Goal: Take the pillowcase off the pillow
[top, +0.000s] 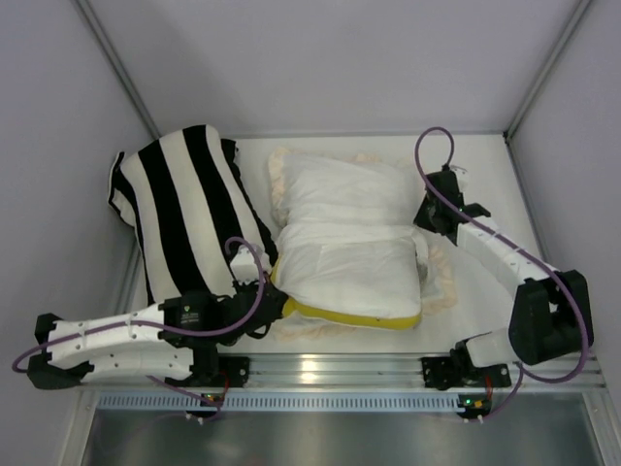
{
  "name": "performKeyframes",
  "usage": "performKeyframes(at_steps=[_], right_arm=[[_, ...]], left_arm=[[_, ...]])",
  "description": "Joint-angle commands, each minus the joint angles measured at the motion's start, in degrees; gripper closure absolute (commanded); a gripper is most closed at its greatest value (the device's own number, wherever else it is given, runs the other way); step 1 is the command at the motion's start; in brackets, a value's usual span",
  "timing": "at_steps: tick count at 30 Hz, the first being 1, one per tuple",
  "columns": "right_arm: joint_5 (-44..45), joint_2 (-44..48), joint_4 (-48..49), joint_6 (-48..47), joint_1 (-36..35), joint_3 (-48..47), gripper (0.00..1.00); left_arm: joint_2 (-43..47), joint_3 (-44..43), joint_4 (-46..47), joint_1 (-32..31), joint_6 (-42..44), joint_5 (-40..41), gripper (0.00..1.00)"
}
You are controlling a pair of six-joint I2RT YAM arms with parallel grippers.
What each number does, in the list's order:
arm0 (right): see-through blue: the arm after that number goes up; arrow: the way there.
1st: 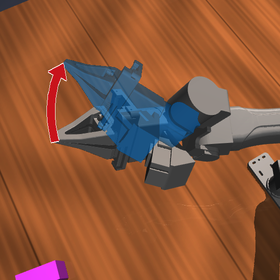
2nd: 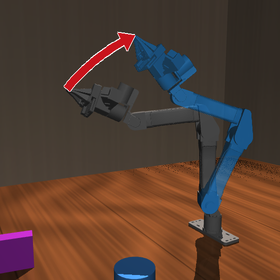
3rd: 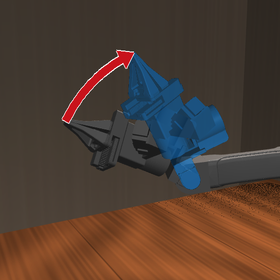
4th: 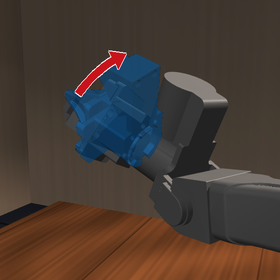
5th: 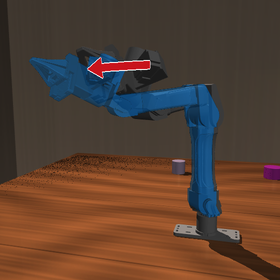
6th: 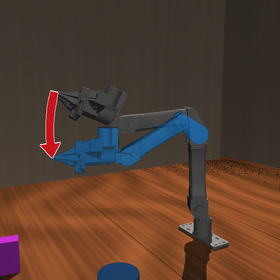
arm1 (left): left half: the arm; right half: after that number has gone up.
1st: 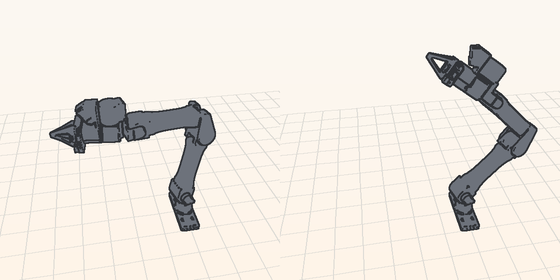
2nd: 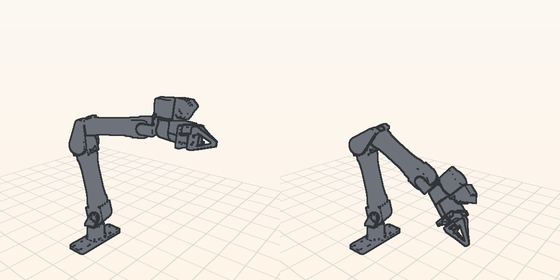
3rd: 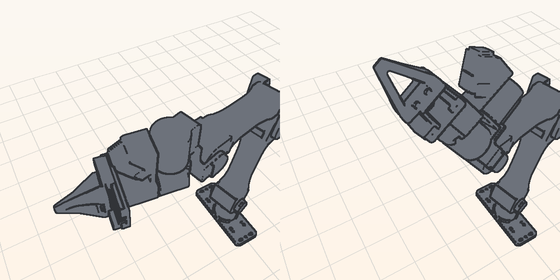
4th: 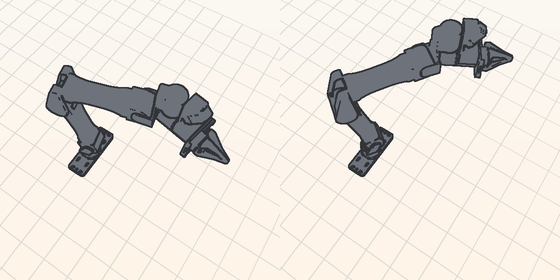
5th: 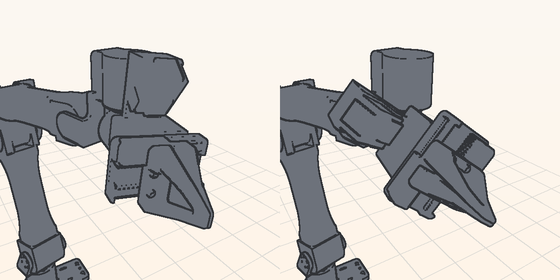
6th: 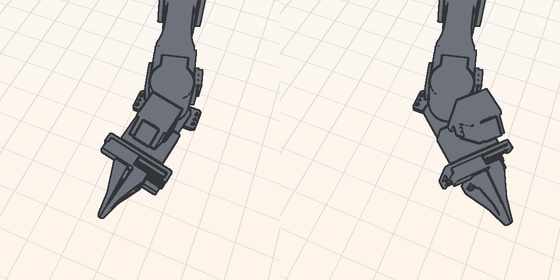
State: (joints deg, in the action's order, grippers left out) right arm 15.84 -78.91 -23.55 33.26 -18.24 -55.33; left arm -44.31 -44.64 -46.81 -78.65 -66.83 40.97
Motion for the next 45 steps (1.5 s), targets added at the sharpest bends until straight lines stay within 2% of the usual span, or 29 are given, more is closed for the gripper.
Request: performKeyframes(at_steps=[1,4,9,12,13,15,16,19,31,39,45], right_arm=[[-5.33,-3.43,3.95,0.67,7.93,-2.15,1.00],[-10.28,-2.48,6.93,0.41,8.75,0.30,1.00],[-13.02,2.44,8.52,-0.29,8.75,4.78,1.00],[-15.48,7.79,7.56,-1.17,8.14,6.11,0.92],[-15.48,11.29,5.64,-1.87,7.09,6.20,0.81],[-15.48,15.43,3.78,-2.93,5.42,7.16,0.66],[-16.88,19.55,2.04,-4.33,3.23,7.60,0.54],[-16.10,26.94,-1.92,-4.95,-0.29,8.75,0.43],[-26.82,43.83,-10.11,0.41,-4.44,21.23,0.47],[-27.35,44.29,-12.92,-0.30,-4.52,21.76,0.47],[-28.23,41.22,-5.73,3.74,-4.61,23.86,0.46]], left_arm=[[3.09,-0.01,-4.52,0.08,-2.34,3.15,1.00],[2.57,-0.01,-4.70,0.08,-2.34,3.33,1.00],[-0.59,-0.79,-4.52,0.08,-2.26,3.59,1.00],[-2.70,-1.41,-4.61,0.08,-2.17,3.68,1.00],[-3.14,-1.59,-4.52,0.08,-2.08,3.85,1.00],[-3.93,-1.94,-4.52,0.08,-2.17,4.12,1.00],[-3.94,-2.11,-4.52,0.08,-2.08,4.20,1.00],[-4.29,-2.47,-4.52,0.08,-1.90,4.47,1.00],[-5.17,-2.55,-4.52,0.08,-2.69,3.24,1.00],[-5.51,-2.12,-4.35,0.08,-3.66,2.89,1.00],[-6.84,-2.73,-4.35,0.08,-3.31,2.36,1.00]])
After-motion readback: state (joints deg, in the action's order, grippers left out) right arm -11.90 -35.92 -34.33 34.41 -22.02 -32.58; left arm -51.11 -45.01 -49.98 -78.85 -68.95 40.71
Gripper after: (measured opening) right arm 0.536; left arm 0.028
